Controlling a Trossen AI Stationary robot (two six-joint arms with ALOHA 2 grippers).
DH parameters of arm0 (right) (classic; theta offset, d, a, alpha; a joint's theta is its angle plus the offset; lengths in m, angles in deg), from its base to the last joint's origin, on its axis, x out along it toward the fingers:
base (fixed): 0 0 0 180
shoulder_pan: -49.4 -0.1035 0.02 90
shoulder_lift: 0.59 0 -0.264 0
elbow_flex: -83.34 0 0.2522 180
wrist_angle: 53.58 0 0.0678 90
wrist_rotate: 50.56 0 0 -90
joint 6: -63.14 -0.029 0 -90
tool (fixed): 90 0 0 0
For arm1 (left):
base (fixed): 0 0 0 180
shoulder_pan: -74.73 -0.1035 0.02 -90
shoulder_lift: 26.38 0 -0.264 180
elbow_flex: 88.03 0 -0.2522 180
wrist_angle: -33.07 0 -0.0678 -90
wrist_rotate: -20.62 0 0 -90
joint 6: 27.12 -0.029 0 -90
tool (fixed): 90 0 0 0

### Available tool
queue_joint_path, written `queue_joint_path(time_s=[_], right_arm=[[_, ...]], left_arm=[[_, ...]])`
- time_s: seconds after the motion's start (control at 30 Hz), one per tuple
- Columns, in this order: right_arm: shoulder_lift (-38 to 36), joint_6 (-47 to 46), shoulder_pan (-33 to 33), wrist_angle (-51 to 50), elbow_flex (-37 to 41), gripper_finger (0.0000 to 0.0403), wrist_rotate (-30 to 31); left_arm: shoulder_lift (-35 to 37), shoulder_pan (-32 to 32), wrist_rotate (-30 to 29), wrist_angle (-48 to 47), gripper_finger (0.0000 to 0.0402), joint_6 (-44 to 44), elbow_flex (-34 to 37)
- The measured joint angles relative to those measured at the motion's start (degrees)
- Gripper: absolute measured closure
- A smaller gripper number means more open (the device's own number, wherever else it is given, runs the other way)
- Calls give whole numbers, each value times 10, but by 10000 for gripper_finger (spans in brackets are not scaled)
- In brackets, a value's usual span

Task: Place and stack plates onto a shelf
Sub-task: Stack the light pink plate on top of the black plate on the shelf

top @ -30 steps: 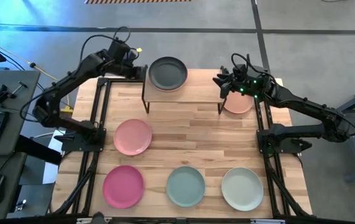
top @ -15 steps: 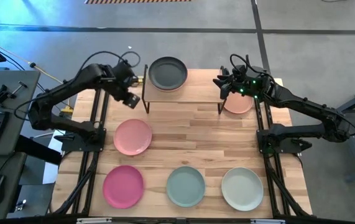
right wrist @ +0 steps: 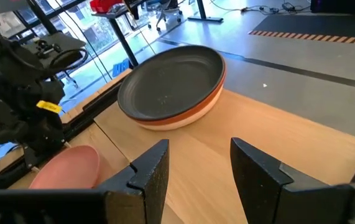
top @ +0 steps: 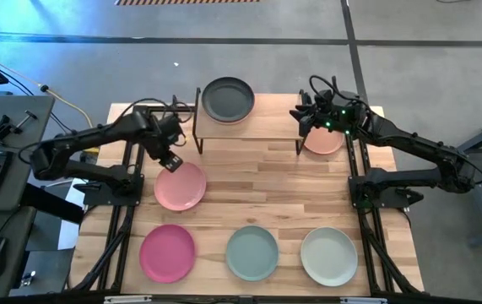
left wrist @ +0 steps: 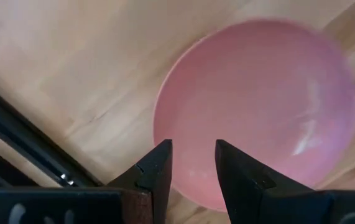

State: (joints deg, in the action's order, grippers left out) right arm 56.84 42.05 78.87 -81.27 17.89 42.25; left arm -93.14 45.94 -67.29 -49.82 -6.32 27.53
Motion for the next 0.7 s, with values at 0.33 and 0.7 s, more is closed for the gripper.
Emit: queue_joint_path(time_s=[0.33,0.7], right_arm=[[0,1,0,-7,0,251,0],[0,1,0,-23,0,251,0]], left_arm=[[12,0,1,59,290,32,110],[12,0,-9,93,290,80,158]])
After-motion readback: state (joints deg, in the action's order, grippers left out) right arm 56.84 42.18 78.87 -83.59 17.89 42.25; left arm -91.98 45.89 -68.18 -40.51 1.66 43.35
